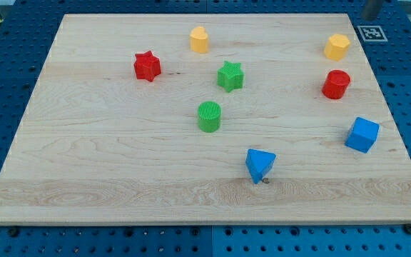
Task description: Push yellow hexagon slightly down
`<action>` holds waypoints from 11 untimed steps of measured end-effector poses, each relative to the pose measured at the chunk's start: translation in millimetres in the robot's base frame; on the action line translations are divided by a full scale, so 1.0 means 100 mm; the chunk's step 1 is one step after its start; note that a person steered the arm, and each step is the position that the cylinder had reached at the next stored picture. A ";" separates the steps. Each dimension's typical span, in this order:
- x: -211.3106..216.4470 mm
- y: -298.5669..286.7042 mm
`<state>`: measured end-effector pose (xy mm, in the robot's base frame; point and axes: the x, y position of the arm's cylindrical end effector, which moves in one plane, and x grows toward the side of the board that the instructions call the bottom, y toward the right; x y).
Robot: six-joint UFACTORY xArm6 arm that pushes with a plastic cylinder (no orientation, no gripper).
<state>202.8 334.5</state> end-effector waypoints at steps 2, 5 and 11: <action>0.20 0.00; 0.25 -0.56; 0.93 -0.97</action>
